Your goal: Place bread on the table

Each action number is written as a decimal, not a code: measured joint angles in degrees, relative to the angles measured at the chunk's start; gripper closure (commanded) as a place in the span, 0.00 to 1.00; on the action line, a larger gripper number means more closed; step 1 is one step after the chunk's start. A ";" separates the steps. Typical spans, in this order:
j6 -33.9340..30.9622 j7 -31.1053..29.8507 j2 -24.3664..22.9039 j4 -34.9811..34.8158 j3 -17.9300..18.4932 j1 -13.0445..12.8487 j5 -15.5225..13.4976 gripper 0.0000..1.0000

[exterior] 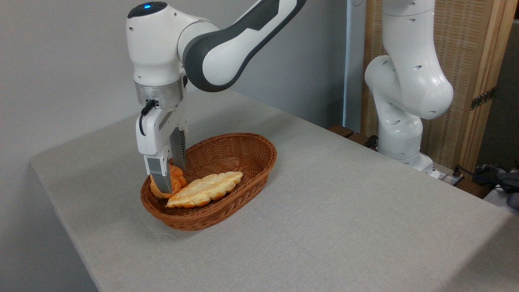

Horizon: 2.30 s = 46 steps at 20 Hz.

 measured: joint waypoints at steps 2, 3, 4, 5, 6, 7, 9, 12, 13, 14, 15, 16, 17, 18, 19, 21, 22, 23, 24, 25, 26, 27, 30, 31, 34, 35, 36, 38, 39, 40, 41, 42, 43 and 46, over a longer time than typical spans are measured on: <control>0.03 0.00 0.21 0.00 -0.10 -0.16 0.00 0.00; 0.03 0.00 0.28 0.00 -0.16 -0.18 0.00 0.00; 0.03 0.00 0.32 0.00 -0.18 -0.18 0.00 0.02; 0.04 0.00 0.41 0.00 -0.21 -0.19 0.00 0.02; 0.04 0.00 0.47 0.00 -0.21 -0.19 0.00 0.08; 0.04 0.00 0.56 0.00 -0.21 -0.19 0.00 0.14; 0.04 0.00 0.67 0.00 -0.21 -0.19 0.00 0.36; 0.04 0.01 0.81 0.00 -0.21 -0.19 0.00 0.56; 0.04 0.02 0.85 0.00 -0.21 -0.19 0.00 0.57; 0.04 0.03 0.87 0.00 -0.22 -0.19 0.00 0.57; 0.04 0.04 0.91 0.00 -0.25 -0.19 0.00 0.57; 0.04 0.05 0.92 0.00 -0.29 -0.19 0.00 0.56; 0.04 0.05 0.92 0.00 -0.35 -0.19 0.00 0.56; 0.04 0.05 0.93 0.00 -0.42 -0.19 0.00 0.56; 0.04 0.05 0.92 0.00 -0.46 -0.20 0.00 0.55; 0.04 0.05 0.93 0.00 -0.48 -0.20 0.00 0.56; 0.04 0.05 0.93 0.00 -0.48 -0.20 0.00 0.57; 0.04 0.05 0.93 0.00 -0.48 -0.20 0.00 0.57; 0.04 0.05 0.93 0.01 -0.48 -0.20 0.00 0.54; 0.04 0.05 0.93 0.01 -0.48 -0.20 0.00 0.52; 0.04 0.05 0.92 0.02 -0.48 -0.20 0.00 0.52; 0.04 0.05 0.92 0.04 -0.48 -0.20 0.00 0.52; 0.01 0.05 0.88 0.09 -0.48 -0.20 0.00 0.52; -0.08 0.05 0.81 0.12 -0.48 -0.20 0.00 0.52; -0.50 0.05 0.24 0.16 -0.48 -0.15 0.00 0.52; -1.05 0.05 -0.15 0.18 -0.46 -0.10 0.00 0.52; -1.72 0.05 -0.56 0.19 -0.45 -0.02 0.00 0.52; -3.01 0.05 -1.37 0.22 -0.41 0.09 0.00 0.53; -3.80 0.05 -1.99 0.23 -0.40 0.19 0.00 0.53; -4.60 0.05 -2.67 0.23 -0.38 0.33 0.00 0.53; -5.57 0.05 -3.44 0.24 -0.35 0.50 0.00 0.53; -6.32 0.05 -4.14 0.25 -0.28 0.62 0.00 0.53; -7.12 0.05 -4.89 0.25 0.06 0.66 0.00 0.53; -8.94 0.05 -7.24 0.27 2.34 0.81 0.00 0.53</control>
